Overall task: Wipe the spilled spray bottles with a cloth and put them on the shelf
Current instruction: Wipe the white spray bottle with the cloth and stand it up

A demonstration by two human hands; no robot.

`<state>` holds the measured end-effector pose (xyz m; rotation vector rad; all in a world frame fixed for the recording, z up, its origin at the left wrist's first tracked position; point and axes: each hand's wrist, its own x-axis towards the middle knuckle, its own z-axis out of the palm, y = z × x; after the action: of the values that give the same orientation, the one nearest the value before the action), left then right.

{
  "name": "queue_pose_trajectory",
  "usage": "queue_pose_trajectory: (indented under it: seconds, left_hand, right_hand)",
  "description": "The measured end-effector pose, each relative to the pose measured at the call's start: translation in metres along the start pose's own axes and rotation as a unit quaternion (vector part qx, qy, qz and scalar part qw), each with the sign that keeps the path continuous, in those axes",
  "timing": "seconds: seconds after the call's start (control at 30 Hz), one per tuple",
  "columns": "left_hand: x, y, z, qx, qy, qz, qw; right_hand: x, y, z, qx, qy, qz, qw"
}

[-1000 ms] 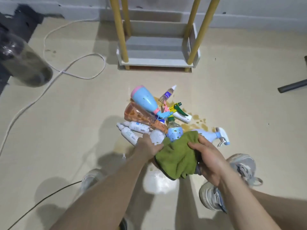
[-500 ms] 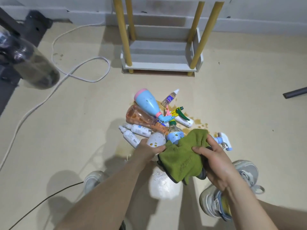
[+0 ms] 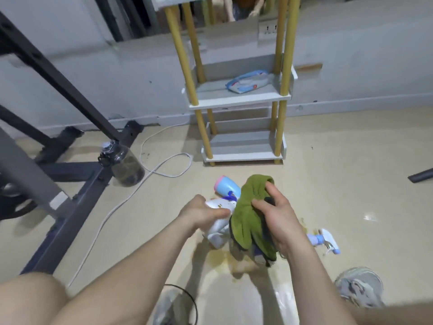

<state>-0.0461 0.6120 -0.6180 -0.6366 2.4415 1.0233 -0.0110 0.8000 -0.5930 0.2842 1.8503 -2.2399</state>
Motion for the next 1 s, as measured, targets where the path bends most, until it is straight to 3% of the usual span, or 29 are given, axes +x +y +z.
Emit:
queue_pose_trajectory:
  seconds: [0.17,0.3,0.37,0.47,0.57,0.67,0.73,0.83,0.87,1.0]
  left_hand:
    - [-0.038,0.060,-0.035,0.114,0.107,0.175,0.972]
    - [-0.064,0.066,-0.054,0.119,0.181,0.297,0.930]
    - [-0.075,0.062,-0.060,0.136,0.198,0.336,0.911]
    - [-0.087,0.062,-0.066,0.186,0.183,0.391,0.883]
    - [-0.087,0.068,-0.081,0.177,0.193,0.383,0.886]
    - [-0.089,0.073,-0.094,0.160,0.194,0.388,0.887]
    - [-0.097,0.076,-0.098,0.153,0.182,0.390,0.890]
    - [-0.108,0.080,-0.100,0.141,0.164,0.389,0.896]
    - [-0.108,0.082,-0.100,0.127,0.165,0.380,0.901]
    - [-0.103,0.092,-0.104,0.051,0.171,0.335,0.925]
  right_hand:
    - [-0.015,-0.032,0.037,-0.082,-0.071,-0.060,0.992]
    - [-0.002,-0.030,0.060,-0.158,-0.031,-0.163,0.973]
    - [0.010,-0.036,0.061,-0.128,0.024,-0.161,0.978]
    - [0.024,-0.043,0.058,0.028,0.057,-0.074,0.995]
    - [0.002,-0.039,0.079,-0.026,0.060,-0.178,0.982]
    - [-0.012,-0.047,0.095,-0.095,0.077,-0.330,0.936]
    - [0.003,-0.062,0.092,-0.095,0.080,-0.287,0.950]
    - [0.024,-0.080,0.074,-0.034,0.073,-0.140,0.987]
    - [0.022,-0.079,0.072,-0.031,0.074,-0.137,0.987]
    - [-0.012,-0.083,0.084,-0.073,0.062,-0.291,0.952]
